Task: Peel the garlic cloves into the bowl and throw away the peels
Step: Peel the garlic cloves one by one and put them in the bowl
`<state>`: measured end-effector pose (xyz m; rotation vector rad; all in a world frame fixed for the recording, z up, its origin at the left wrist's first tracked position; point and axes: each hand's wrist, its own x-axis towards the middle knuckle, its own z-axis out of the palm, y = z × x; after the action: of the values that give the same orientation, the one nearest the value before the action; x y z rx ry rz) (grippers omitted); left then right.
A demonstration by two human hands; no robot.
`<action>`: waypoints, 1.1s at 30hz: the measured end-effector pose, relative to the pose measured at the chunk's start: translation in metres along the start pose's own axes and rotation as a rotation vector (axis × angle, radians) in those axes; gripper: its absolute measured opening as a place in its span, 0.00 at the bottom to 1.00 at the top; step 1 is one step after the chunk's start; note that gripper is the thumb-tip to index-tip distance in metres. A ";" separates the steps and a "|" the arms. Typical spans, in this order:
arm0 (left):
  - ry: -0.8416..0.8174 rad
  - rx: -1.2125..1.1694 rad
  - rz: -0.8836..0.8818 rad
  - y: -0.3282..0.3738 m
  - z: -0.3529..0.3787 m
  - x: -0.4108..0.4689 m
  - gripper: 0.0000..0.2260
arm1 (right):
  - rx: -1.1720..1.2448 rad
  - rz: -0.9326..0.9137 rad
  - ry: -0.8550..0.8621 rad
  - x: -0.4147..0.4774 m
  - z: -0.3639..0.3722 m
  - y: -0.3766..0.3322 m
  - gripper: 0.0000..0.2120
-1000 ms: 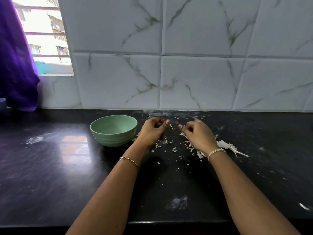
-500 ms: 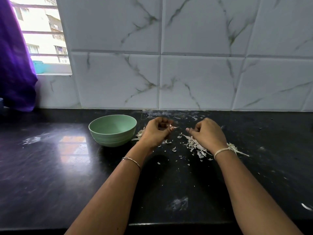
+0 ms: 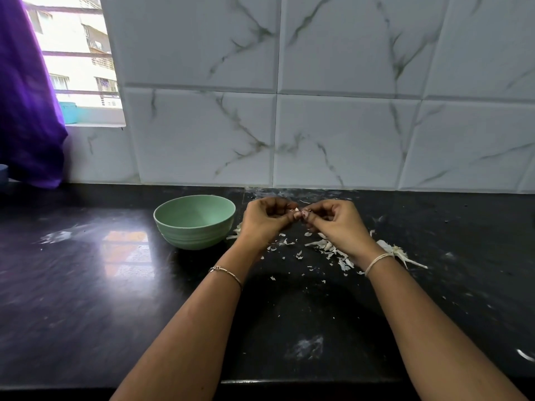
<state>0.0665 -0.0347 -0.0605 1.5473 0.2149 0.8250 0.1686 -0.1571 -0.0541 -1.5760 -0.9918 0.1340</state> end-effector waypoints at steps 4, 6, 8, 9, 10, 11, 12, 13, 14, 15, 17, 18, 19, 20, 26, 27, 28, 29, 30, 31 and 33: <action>-0.018 -0.147 -0.042 0.005 0.000 -0.004 0.05 | 0.202 0.059 -0.036 -0.001 0.000 -0.003 0.04; -0.048 -0.184 -0.052 0.007 0.001 -0.006 0.04 | 0.266 0.086 -0.045 -0.002 0.000 -0.005 0.04; -0.082 -0.218 -0.070 0.008 0.002 -0.006 0.04 | 0.280 0.086 -0.058 -0.002 0.000 -0.005 0.06; -0.093 -0.234 -0.085 0.008 0.002 -0.007 0.04 | 0.265 0.076 -0.062 -0.003 0.000 -0.005 0.07; -0.098 -0.243 -0.098 0.008 0.002 -0.006 0.03 | 0.244 0.063 -0.062 -0.003 0.001 -0.005 0.06; -0.101 -0.248 -0.111 0.008 0.002 -0.006 0.03 | 0.228 0.050 -0.061 -0.003 0.002 -0.005 0.05; -0.103 -0.248 -0.122 0.008 0.002 -0.006 0.03 | 0.217 0.040 -0.059 -0.003 0.003 -0.005 0.04; -0.105 -0.247 -0.132 0.008 0.002 -0.006 0.03 | 0.209 0.033 -0.057 -0.003 0.004 -0.005 0.03; -0.104 -0.243 -0.137 0.008 0.002 -0.006 0.03 | 0.201 0.027 -0.056 -0.003 0.005 -0.005 0.03; -0.100 -0.240 -0.139 0.008 0.002 -0.006 0.03 | 0.194 0.020 -0.055 -0.003 0.005 -0.005 0.02; -0.082 -0.231 -0.133 0.007 0.001 -0.005 0.03 | 0.174 0.010 -0.054 -0.004 0.006 -0.006 0.02; -0.072 -0.225 -0.126 0.007 0.001 -0.005 0.04 | 0.165 0.008 -0.052 -0.005 0.006 -0.006 0.02; -0.064 -0.219 -0.121 0.007 0.001 -0.005 0.04 | 0.160 0.007 -0.049 -0.005 0.006 -0.006 0.02; -0.058 -0.217 -0.117 0.007 0.001 -0.005 0.04 | 0.159 0.007 -0.048 -0.005 0.006 -0.007 0.02; -0.094 -0.181 -0.090 0.007 0.000 -0.005 0.04 | 0.182 0.034 0.007 -0.006 0.005 -0.009 0.02; -0.118 -0.139 -0.070 0.006 -0.001 -0.005 0.05 | 0.185 0.037 0.035 -0.006 0.004 -0.009 0.03; -0.140 -0.080 -0.043 0.006 -0.001 -0.005 0.07 | 0.190 0.041 0.058 -0.005 0.004 -0.010 0.03; -0.154 -0.017 -0.008 0.005 -0.001 -0.005 0.08 | 0.198 0.045 0.072 -0.005 0.003 -0.009 0.04; -0.157 0.045 0.031 0.004 -0.001 -0.005 0.09 | 0.207 0.049 0.076 -0.005 0.002 -0.009 0.04; -0.152 0.100 0.070 0.003 0.000 -0.004 0.10 | 0.211 0.051 0.074 -0.005 0.002 -0.009 0.05; -0.133 0.194 0.134 0.002 0.000 -0.003 0.11 | 0.208 0.046 0.061 -0.006 0.002 -0.009 0.05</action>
<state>0.0637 -0.0362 -0.0595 1.8077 0.0967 0.8212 0.1590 -0.1604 -0.0493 -1.4046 -0.8664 0.2128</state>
